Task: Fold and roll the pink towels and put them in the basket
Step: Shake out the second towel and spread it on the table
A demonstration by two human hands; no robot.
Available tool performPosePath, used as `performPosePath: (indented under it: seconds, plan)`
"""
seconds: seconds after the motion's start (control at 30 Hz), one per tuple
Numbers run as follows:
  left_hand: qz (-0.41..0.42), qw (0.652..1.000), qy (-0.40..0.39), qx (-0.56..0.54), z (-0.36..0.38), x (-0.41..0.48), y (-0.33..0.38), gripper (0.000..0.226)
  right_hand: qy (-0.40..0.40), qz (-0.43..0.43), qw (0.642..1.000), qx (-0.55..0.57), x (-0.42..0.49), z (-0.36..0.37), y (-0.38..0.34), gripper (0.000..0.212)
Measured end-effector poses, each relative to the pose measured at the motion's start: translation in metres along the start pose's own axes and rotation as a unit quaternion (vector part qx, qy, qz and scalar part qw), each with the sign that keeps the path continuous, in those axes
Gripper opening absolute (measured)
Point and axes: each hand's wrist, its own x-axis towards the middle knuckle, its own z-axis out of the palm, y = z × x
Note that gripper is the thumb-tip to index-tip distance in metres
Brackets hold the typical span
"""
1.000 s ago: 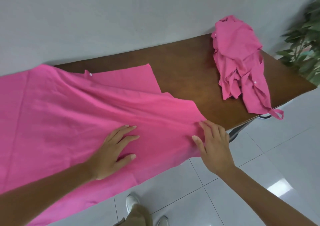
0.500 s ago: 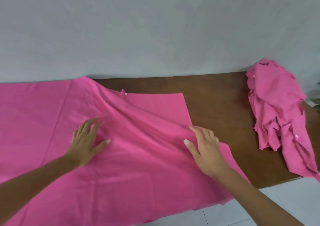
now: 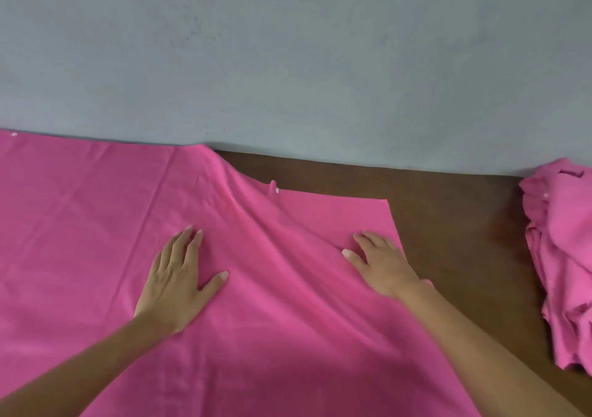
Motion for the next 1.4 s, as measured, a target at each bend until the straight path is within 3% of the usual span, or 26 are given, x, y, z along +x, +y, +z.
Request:
performPosePath:
  seconds: [0.9,1.13,1.4]
  plan:
    - [-0.003,0.998,-0.029,0.056,0.003,0.003,-0.003,0.098,0.008,0.082,0.997,-0.004,0.128,-0.015,0.082,0.076]
    - [0.012,1.0,-0.016,0.019,-0.002,0.004,0.006,0.088,0.017,0.069,0.997,0.008,0.095,-0.016,0.094,0.076]
    - [0.15,0.987,-0.052,0.014,0.01,0.026,0.061,0.08,0.039,0.074,0.996,0.01,-0.003,0.008,0.129,0.081]
